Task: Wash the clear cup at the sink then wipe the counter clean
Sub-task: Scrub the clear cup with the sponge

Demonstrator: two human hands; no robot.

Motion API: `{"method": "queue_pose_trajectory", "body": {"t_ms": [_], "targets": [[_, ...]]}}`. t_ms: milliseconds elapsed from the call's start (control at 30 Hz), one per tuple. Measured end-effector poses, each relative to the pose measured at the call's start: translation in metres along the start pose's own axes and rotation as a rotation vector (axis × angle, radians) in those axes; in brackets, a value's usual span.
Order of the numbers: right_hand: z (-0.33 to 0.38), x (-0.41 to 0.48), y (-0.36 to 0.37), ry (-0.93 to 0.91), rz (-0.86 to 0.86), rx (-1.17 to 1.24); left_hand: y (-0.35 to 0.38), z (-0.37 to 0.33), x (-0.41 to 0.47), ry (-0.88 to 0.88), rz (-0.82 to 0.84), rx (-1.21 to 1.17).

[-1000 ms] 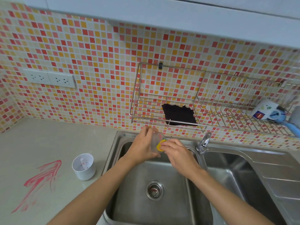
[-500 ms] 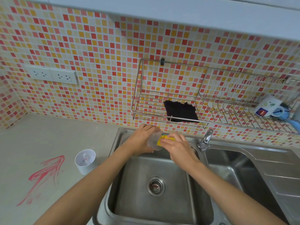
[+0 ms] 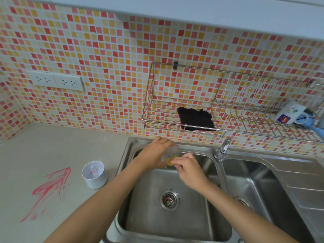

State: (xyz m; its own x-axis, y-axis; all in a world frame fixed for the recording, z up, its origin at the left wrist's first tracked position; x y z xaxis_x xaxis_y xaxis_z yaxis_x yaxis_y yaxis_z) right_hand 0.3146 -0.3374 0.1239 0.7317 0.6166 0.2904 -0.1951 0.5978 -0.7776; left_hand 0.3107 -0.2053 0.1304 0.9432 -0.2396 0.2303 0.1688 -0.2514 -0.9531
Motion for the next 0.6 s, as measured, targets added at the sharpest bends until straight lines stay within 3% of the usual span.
{"method": "queue_pose_trajectory", "body": {"t_ms": [33,100,267,333,400,533,600], "targets": [[-0.005,-0.001,0.004,0.148,0.029,0.171,0.001,0.002,-0.001,-0.008,0.005,0.003],[-0.011,0.001,0.006,0.212,0.06,0.251,0.002,0.004,-0.003,-0.03,0.02,-0.003],[-0.005,0.007,-0.008,-0.274,0.086,-0.36,-0.003,-0.004,-0.003,-0.008,0.04,-0.011],[-0.006,0.004,-0.009,-0.32,0.02,-0.411,-0.008,-0.006,-0.001,0.007,0.016,-0.005],[-0.002,0.0,-0.008,-0.257,-0.065,-0.258,-0.01,-0.006,0.0,0.008,0.005,0.001],[-0.015,-0.008,0.005,0.19,-0.093,0.3,-0.01,-0.004,0.005,-0.015,0.006,-0.005],[-0.025,-0.008,0.004,0.267,-0.06,0.382,-0.012,-0.007,0.005,-0.003,0.024,0.0]]}}
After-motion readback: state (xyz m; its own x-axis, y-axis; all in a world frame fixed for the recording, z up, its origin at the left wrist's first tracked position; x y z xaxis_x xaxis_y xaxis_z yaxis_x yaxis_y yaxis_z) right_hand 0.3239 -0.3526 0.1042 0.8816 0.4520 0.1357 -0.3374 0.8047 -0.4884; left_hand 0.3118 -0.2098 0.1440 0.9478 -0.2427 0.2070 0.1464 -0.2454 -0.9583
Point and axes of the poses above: each hand's wrist, its own x-axis towards the middle knuckle, its own y-axis out of the palm, z = x × y, the point moved 6 cm from there along x, towards the middle knuckle, and after that the axes turned 8 degrees about x, right-handed, at the moved point
